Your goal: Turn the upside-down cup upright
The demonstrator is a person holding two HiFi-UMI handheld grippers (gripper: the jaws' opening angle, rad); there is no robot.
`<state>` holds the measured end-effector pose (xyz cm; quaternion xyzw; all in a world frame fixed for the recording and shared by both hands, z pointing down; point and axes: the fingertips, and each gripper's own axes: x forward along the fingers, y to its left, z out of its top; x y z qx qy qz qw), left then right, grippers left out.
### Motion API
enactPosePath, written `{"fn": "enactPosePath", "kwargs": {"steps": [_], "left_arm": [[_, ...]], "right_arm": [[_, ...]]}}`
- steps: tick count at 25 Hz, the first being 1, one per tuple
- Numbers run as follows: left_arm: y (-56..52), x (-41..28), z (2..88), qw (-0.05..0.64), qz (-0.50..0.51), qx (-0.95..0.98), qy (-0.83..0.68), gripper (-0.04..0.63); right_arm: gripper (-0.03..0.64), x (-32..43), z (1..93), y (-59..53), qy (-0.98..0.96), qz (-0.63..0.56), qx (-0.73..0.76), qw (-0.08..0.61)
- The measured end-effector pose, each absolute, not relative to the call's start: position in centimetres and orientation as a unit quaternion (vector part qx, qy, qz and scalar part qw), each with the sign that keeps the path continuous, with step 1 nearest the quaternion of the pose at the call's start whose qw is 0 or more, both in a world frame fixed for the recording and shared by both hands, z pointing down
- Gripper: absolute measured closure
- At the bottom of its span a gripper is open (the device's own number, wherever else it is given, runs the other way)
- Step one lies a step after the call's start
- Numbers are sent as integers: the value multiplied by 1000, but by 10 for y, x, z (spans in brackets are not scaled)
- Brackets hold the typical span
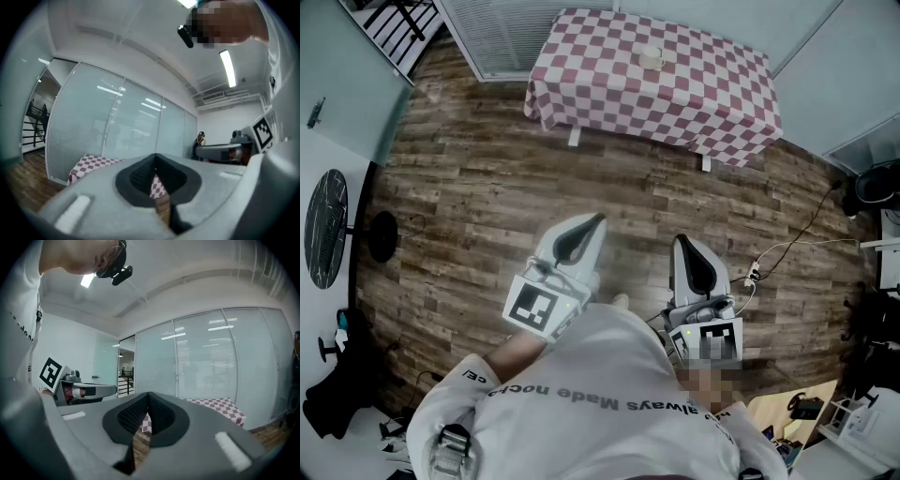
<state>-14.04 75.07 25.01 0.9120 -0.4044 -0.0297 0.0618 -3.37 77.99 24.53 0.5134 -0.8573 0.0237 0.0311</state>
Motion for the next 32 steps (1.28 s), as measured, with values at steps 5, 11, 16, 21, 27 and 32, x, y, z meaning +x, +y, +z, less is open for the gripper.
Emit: {"fn": "enactPosePath", "kwargs": {"steps": [5,11,16,21,27,32], "left_arm": [[740,-152,257,64,-20,915,-397,592],[725,-176,261,71,-22,920,-384,592],[707,-188,269,78,-18,923,-376,591],[690,-186,272,85,-24,922,-377,592],[652,-166,279,86,-22,923,-374,592],[600,-137,276,85,-17,923,-375,592]], "right_arm": [[615,-49,247,767,-856,23,515,29],[615,-75,249,750,-853,21,521,29],[615,-87,257,737,-850,27,524,35],[615,-84,268,720,-848,37,527,41],[615,-69,275,682,-849,35,526,42],[615,-37,276,630,-849,42,526,39]]}}
